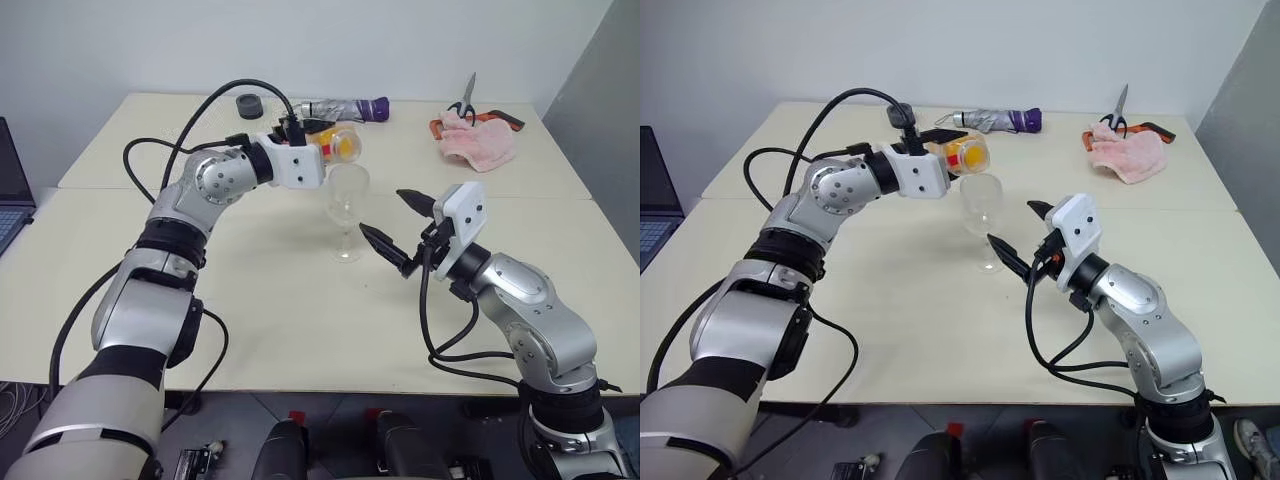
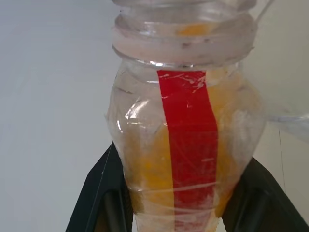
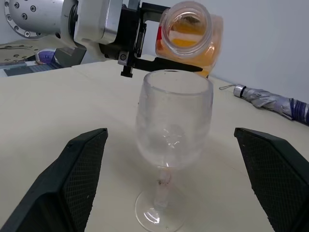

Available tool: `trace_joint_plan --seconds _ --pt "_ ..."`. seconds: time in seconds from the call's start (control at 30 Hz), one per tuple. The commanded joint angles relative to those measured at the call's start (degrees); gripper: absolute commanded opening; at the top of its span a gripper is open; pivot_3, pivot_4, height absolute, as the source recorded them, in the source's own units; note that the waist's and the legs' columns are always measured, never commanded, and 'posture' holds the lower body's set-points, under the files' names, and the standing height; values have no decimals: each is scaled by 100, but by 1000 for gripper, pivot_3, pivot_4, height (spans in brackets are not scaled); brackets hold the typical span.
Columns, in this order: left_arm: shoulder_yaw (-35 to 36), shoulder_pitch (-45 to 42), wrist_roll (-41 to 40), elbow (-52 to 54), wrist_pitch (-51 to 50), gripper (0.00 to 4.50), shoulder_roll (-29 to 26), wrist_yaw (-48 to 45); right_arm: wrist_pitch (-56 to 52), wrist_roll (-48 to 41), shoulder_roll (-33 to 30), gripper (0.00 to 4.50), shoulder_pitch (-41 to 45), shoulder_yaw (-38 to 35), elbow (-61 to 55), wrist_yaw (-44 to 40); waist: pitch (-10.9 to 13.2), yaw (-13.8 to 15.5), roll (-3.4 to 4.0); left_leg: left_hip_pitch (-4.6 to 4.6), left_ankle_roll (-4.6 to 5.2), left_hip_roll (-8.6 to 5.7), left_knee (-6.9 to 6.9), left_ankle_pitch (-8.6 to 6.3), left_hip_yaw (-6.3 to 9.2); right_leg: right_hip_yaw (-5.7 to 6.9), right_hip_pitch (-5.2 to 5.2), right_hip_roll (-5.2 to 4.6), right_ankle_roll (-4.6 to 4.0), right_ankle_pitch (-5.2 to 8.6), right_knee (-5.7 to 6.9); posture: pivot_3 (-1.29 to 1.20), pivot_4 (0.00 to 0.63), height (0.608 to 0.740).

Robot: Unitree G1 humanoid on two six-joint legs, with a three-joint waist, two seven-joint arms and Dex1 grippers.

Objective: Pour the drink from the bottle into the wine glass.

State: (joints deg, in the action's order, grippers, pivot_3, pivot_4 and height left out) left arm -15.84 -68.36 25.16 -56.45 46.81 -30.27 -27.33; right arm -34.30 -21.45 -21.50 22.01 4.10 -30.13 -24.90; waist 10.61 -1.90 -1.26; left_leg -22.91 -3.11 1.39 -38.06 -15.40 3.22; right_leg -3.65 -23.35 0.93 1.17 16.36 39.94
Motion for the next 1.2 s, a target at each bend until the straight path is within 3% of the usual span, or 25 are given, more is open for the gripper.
trace_joint_plan --seconds 0.03,0.43,0.83,1.2 --pt "-21 -367 193 22 225 1797 -152 424 25 -13 6 4500 57 -68 -171 33 0 0 0 0 0 0 0 0 0 0 0 0 0 0 0 0 150 740" --pt "-394 -645 926 -252 428 1797 -354 1347 262 -78 -41 4500 -150 -174 -182 -129 0 3 0 -2 0 -3 0 0 0 1 -1 -2 0 0 0 0 150 740" --pt "-568 -852 1257 -496 480 1797 -379 1848 435 -472 -270 4500 -705 -760 -720 -338 0 6 0 -2 0 -3 0 0 0 2 -1 -2 0 0 1 0 150 740" --pt "-755 -1062 1506 -709 506 1797 -368 2231 224 -827 -334 4500 -872 -806 -1059 -253 0 5 0 -1 0 -4 0 0 -2 1 -1 -3 0 0 3 0 150 740"
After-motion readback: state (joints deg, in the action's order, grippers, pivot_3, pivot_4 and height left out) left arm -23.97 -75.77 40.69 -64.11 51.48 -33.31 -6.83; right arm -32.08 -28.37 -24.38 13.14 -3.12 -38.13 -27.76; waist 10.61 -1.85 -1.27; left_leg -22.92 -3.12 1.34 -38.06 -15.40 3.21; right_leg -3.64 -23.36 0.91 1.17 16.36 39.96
